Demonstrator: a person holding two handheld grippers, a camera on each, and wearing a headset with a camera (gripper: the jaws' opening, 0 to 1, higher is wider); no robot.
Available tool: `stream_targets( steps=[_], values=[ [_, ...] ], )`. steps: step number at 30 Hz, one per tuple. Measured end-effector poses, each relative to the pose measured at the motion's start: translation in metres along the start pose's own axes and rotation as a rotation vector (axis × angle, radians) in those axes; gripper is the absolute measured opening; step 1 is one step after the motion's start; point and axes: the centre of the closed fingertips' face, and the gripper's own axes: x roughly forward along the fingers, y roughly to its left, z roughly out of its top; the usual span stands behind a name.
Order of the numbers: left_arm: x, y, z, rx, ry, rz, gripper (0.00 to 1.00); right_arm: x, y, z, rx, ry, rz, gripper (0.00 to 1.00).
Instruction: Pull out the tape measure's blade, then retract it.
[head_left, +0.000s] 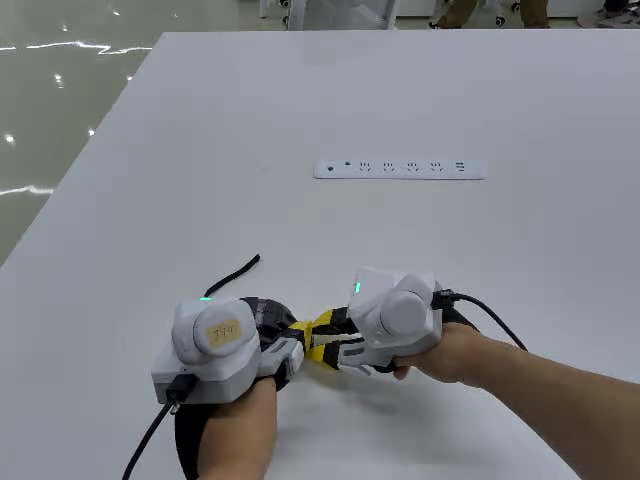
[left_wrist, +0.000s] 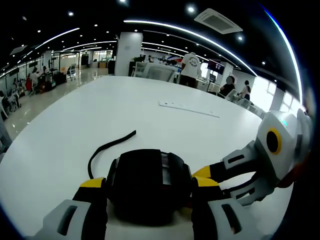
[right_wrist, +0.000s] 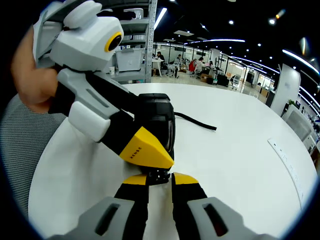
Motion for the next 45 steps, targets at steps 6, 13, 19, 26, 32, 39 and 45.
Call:
stream_targets(
  steps=[6, 13, 19, 26, 32, 39, 45],
  values=[
    [0.0, 0.0, 0.0, 0.002, 0.003, -0.008, 0.66, -0.001, 0.0, 0.0, 0.004, 0.003, -0.007, 0.21],
    [-0.001, -0.002, 0.005, 0.036, -0.01, -0.035, 0.67, -0.005, 0.0, 0.0, 0.022, 0.001, -0.027, 0.29],
    [-0.003, -0.005, 0.003, 0.1, 0.009, -0.074, 0.69, -0.013, 0.0, -0.002, 0.038, -0.002, -0.041, 0.36],
    [-0.007, -0.006, -0.002, 0.193, 0.024, -0.137, 0.77, -0.027, -0.005, 0.0, 0.077, -0.022, -0.079, 0.45],
    [-0.012, -0.005, -0.001, 0.267, 0.017, -0.192, 0.8, -0.04, -0.007, -0.004, 0.114, -0.023, -0.104, 0.55],
    [-0.018, -0.002, -0.003, 0.315, 0.033, -0.264, 0.83, -0.055, -0.007, -0.01, 0.168, -0.037, -0.138, 0.63],
    [-0.025, -0.003, -0.008, 0.391, 0.048, -0.339, 0.88, -0.072, -0.002, -0.013, 0.183, -0.051, -0.161, 0.7]
  ],
)
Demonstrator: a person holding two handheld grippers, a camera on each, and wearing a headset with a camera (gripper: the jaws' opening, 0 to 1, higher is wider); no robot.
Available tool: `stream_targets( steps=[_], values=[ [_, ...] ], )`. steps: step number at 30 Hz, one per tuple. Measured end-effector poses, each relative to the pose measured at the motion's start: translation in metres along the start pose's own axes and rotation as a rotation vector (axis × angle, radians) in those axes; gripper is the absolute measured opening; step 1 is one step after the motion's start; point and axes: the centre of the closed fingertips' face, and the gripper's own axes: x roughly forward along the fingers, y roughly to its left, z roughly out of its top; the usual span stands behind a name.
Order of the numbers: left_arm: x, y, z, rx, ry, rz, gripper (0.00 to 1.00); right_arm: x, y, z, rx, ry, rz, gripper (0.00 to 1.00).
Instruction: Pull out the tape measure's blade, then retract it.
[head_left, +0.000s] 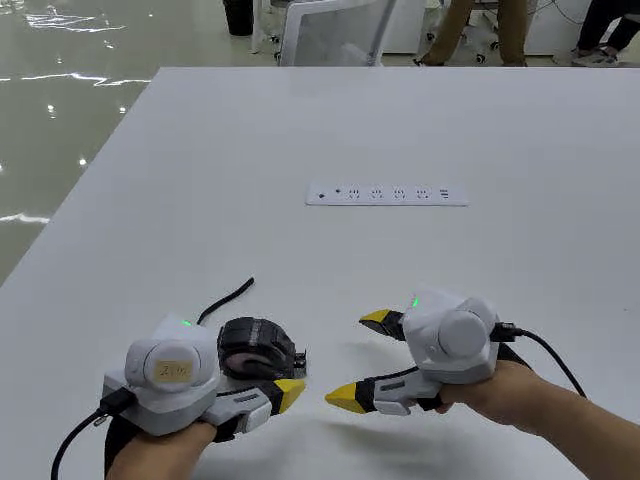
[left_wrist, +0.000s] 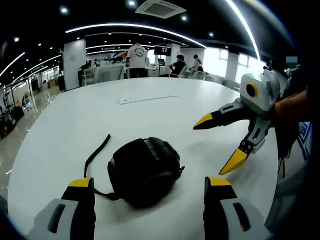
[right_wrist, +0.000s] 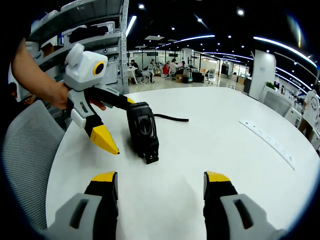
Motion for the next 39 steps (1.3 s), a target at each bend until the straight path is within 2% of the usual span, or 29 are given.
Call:
stream_targets(
  steps=[6, 14, 19, 24, 28, 33, 39],
  values=[
    [-0.009, -0.005, 0.001, 0.053, -0.024, -0.071, 0.93, -0.018, -0.002, -0.004, 0.022, -0.016, -0.037, 0.76],
    [-0.026, -0.009, 0.001, 0.047, -0.051, -0.162, 0.99, -0.044, -0.003, -0.011, 0.074, -0.046, -0.086, 0.85],
    [-0.03, -0.008, 0.001, 0.045, -0.054, -0.166, 1.0, -0.05, -0.001, -0.013, 0.08, -0.05, -0.094, 0.88],
    [-0.049, -0.003, -0.006, 0.07, -0.074, -0.176, 1.0, -0.075, 0.005, -0.018, 0.1, -0.075, -0.132, 0.92],
    [-0.057, 0.0, -0.008, 0.069, -0.084, -0.175, 1.0, -0.087, 0.008, -0.022, 0.106, -0.077, -0.155, 0.93],
    [-0.067, 0.0, -0.01, 0.077, -0.098, -0.181, 1.0, -0.097, 0.013, -0.03, 0.118, -0.081, -0.165, 0.94],
    [-0.07, 0.001, -0.011, 0.072, -0.101, -0.183, 1.0, -0.101, 0.014, -0.033, 0.121, -0.08, -0.171, 0.96]
  ],
)
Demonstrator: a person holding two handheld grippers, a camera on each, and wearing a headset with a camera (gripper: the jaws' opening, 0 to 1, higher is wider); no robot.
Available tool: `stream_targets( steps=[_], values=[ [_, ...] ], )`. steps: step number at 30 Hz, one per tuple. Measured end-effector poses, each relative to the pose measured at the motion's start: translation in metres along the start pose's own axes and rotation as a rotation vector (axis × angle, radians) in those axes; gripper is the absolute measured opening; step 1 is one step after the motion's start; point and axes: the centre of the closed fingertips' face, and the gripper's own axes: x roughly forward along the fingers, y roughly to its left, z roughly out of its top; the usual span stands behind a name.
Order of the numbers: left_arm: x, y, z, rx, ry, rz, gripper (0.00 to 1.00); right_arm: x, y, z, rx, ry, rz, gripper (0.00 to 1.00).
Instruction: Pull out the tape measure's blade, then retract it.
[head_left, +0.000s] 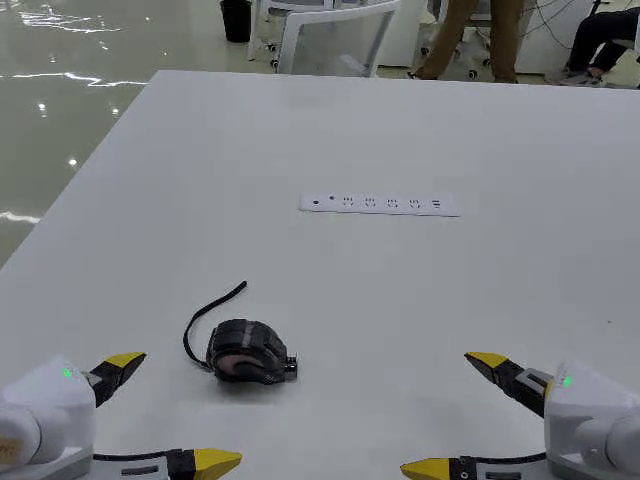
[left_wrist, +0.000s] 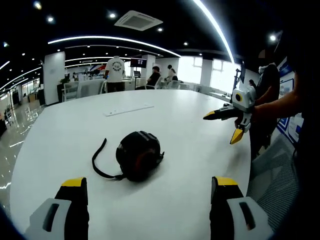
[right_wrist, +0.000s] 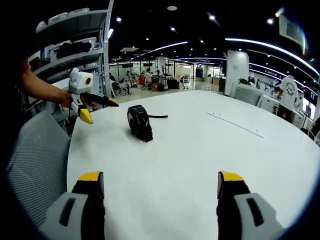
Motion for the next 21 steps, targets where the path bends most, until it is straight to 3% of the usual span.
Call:
stream_targets(
  steps=[1, 2, 5, 14, 21],
  values=[
    [-0.001, 0.0, 0.0, -0.002, -0.001, 0.0, 1.0, -0.001, 0.0, -0.001, 0.001, 0.001, -0.002, 0.96],
    [-0.014, 0.001, -0.002, -0.01, -0.03, 0.002, 1.0, -0.016, 0.003, -0.007, 0.02, -0.009, -0.029, 0.97],
    [-0.018, 0.0, -0.002, -0.015, -0.038, 0.002, 1.0, -0.023, 0.005, -0.009, 0.036, -0.017, -0.042, 0.97],
    [-0.03, -0.007, 0.001, -0.017, -0.061, -0.012, 1.0, -0.036, 0.01, -0.014, 0.055, -0.018, -0.066, 0.97],
    [-0.04, -0.004, 0.0, -0.024, -0.07, 0.002, 1.0, -0.041, 0.013, -0.013, 0.056, -0.021, -0.068, 0.97]
  ],
)
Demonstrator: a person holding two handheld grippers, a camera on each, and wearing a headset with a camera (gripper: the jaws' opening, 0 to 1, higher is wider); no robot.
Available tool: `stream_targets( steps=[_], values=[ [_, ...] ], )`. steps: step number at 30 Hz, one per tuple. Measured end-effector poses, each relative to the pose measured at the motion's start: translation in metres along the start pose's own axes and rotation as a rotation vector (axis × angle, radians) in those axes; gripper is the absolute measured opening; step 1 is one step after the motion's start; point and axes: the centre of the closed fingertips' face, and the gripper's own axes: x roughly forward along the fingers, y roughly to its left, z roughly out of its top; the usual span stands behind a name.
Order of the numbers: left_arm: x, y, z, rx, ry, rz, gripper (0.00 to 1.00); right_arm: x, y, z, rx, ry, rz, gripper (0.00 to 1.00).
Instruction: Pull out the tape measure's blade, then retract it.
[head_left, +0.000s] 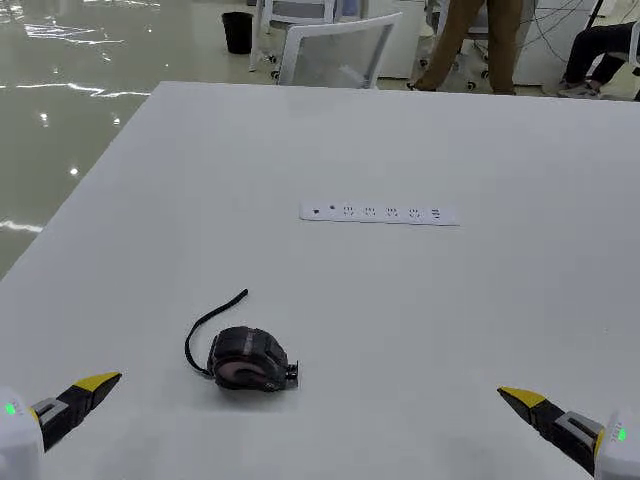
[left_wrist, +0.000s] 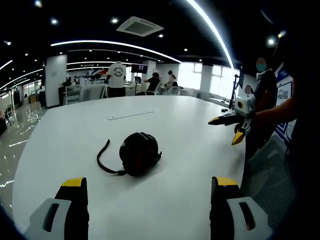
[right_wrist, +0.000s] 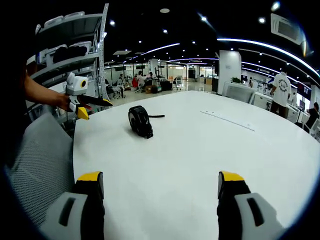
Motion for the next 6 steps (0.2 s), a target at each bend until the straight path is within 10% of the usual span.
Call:
stream_targets(
  steps=[6],
  values=[
    [-0.0022, 0.003, -0.0013, -0.001, -0.004, 0.011, 1.0, -0.004, 0.0001, 0.0001, 0.011, -0.013, -0.008, 0.97]
  ],
)
